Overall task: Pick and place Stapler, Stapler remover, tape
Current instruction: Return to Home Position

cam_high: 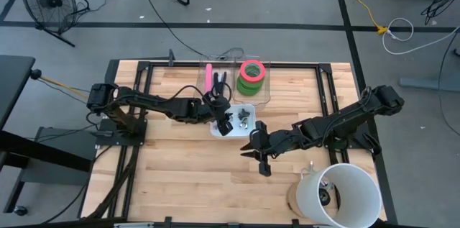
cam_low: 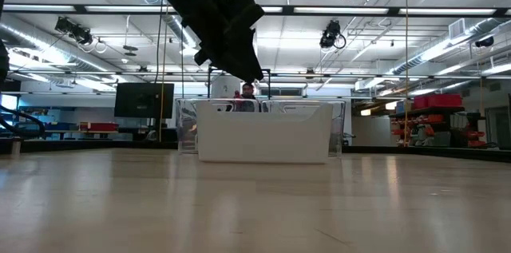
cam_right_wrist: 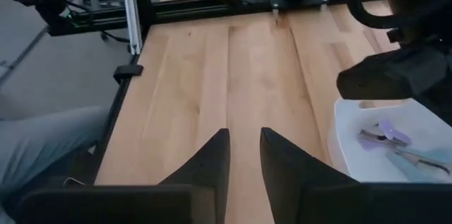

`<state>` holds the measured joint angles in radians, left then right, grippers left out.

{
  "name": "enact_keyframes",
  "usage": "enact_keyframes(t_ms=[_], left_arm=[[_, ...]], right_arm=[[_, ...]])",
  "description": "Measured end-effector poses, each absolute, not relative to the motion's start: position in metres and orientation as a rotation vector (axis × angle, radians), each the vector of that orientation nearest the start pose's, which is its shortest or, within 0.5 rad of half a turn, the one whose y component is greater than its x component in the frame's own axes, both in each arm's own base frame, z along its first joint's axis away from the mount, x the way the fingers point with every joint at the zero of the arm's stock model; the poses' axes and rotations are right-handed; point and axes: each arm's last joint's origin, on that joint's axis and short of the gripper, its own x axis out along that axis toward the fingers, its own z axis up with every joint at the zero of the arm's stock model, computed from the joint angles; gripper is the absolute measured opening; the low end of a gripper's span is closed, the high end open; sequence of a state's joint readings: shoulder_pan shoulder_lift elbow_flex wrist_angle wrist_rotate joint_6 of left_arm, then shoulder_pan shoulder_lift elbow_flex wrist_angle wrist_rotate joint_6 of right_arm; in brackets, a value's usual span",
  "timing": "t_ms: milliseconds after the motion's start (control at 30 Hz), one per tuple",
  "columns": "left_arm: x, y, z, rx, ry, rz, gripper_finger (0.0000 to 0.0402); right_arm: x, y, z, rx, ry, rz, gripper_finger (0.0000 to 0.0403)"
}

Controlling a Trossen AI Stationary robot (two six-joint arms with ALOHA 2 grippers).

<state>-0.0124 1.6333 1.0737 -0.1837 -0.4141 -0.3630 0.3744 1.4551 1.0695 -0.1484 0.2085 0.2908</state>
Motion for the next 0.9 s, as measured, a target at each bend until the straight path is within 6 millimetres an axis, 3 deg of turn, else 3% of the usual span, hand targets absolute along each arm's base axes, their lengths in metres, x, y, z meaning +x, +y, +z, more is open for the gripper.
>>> enact_keyframes(t_ms=[167, 433, 533, 733, 833, 900], left_arm=[[0.346, 0.013, 0.224, -0.204, 0.657, 0.497, 0.0144], [0.342, 0.048, 0.224, -0.268, 0.659, 0.536, 0.0144], [0.337, 0.057, 0.234, -0.282, 0.625, 0.557, 0.0144], [0.312, 0.057, 0.278, -0.302, 0.478, 0.552, 0.0144], [0.286, 0.049, 0.297, -0.316, 0.317, 0.516, 0.0144], [0.268, 0.042, 0.299, -0.327, 0.213, 0.483, 0.0144]], right_arm=[[0.304, 0.11, 0.283, 0.148, 0.504, 0.102, 0.0082], [0.301, 0.106, 0.291, 0.16, 0.472, 0.099, 0.0082], [0.295, 0.103, 0.301, 0.169, 0.441, 0.105, 0.0082], [0.277, 0.101, 0.326, 0.194, 0.35, 0.133, 0.0082], [0.27, 0.1, 0.336, 0.206, 0.31, 0.146, 0.0082], [0.265, 0.098, 0.342, 0.212, 0.291, 0.147, 0.0082]])
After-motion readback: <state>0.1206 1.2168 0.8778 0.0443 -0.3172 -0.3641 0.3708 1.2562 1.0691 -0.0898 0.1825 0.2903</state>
